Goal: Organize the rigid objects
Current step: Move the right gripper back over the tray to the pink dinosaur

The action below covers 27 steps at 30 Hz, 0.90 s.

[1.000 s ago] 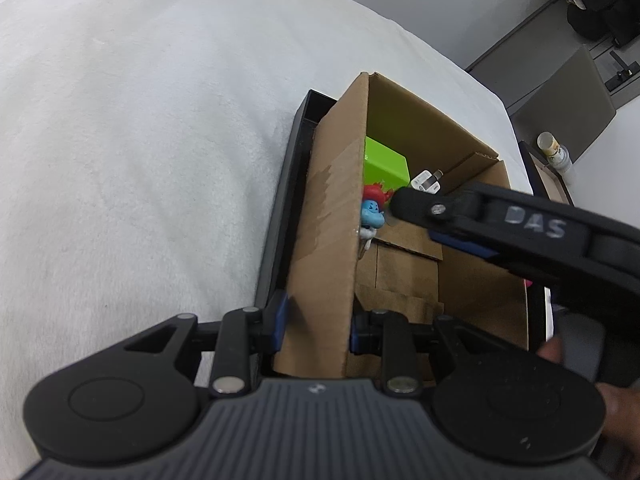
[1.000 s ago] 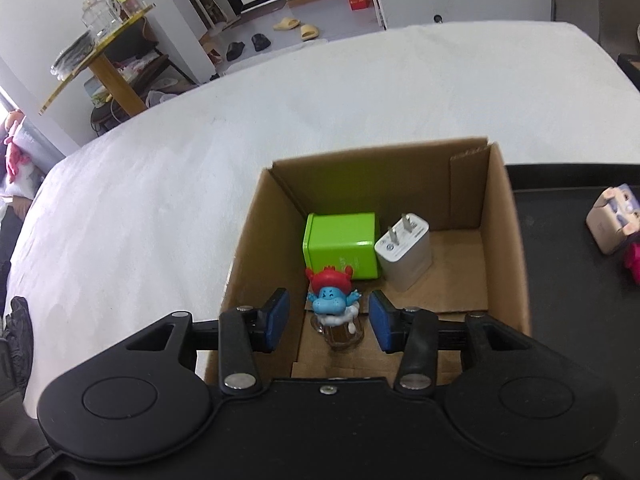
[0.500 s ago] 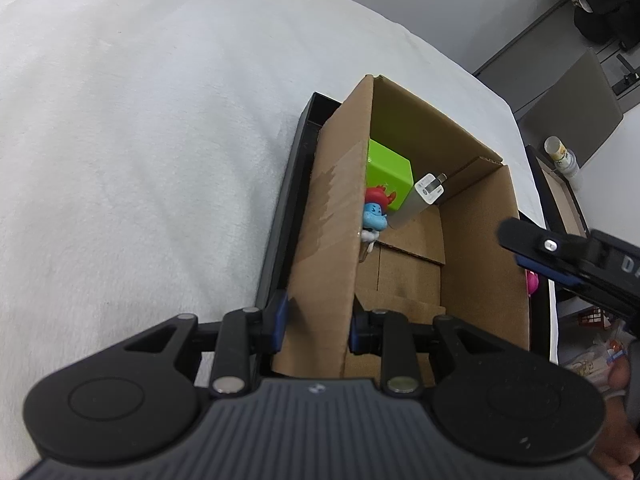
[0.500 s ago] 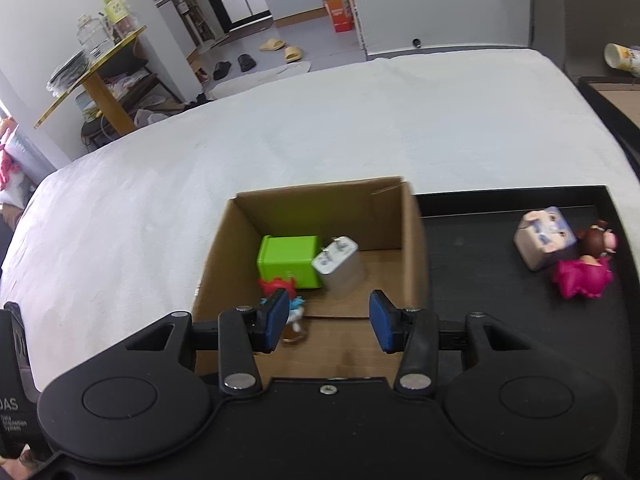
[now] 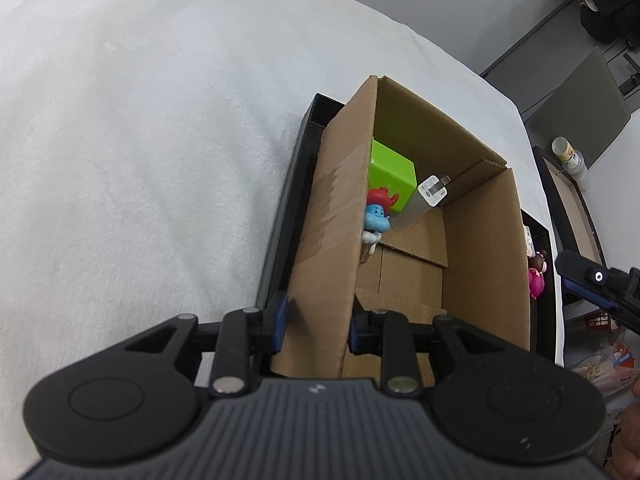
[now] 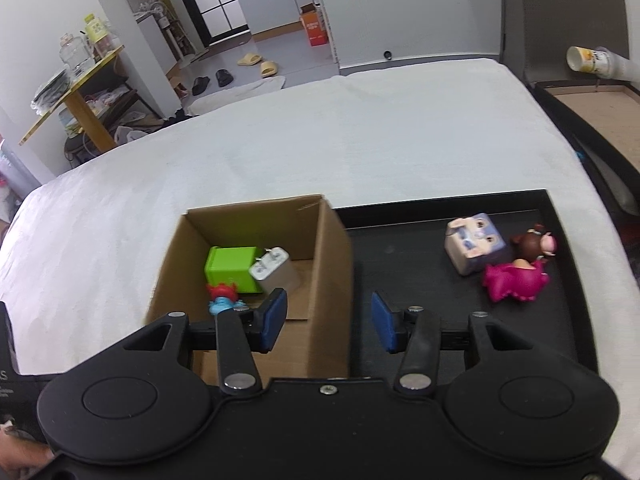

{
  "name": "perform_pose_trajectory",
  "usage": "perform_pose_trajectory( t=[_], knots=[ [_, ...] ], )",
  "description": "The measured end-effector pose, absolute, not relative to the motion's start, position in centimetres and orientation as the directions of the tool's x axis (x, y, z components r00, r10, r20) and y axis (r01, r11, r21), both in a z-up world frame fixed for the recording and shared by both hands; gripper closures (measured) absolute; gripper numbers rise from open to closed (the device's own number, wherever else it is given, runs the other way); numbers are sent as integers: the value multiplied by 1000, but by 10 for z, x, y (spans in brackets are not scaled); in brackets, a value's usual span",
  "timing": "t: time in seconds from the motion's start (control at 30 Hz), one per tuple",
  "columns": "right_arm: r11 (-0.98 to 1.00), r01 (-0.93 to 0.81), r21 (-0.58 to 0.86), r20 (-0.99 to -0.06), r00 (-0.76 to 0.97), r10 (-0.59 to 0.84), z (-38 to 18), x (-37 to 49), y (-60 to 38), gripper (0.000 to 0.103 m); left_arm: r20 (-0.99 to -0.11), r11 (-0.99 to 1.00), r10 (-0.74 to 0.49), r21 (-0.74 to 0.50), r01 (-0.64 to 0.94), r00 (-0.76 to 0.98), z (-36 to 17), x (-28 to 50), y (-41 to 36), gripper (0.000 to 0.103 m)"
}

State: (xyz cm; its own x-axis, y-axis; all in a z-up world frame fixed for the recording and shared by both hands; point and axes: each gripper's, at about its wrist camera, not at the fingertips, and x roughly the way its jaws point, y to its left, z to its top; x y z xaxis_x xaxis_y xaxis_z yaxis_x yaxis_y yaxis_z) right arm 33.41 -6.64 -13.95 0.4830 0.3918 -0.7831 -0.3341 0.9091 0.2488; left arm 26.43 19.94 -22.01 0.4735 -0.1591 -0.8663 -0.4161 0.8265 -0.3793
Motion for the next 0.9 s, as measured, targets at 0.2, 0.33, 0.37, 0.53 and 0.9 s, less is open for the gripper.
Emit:
perform_pose_trajectory(
  t=[0.2,0.33,0.37,0.53,0.9],
  knots=[
    [927,-296,232,-788,501,358,-149,342,-91,50,-870,829,-150,-369,-419,469,-220,266,198,76],
    [942,-264,208,-796,514,320,-158,352,-106,48,-871,829,-149,-368,-421,468,-220,267,198,76],
    [945,-255,204,-798,516,311,-161,355,-110,47,-872,830,-149,-367,-421,467,-221,267,198,76],
    [963,-215,164,-811,526,256,-175,363,-123,30,-874,830,-148,-364,-423,462,-223,268,199,76],
    [981,-164,105,-832,526,177,-208,384,-143,18,-878,841,-154,-357,-406,452,-224,271,199,76]
  ],
)
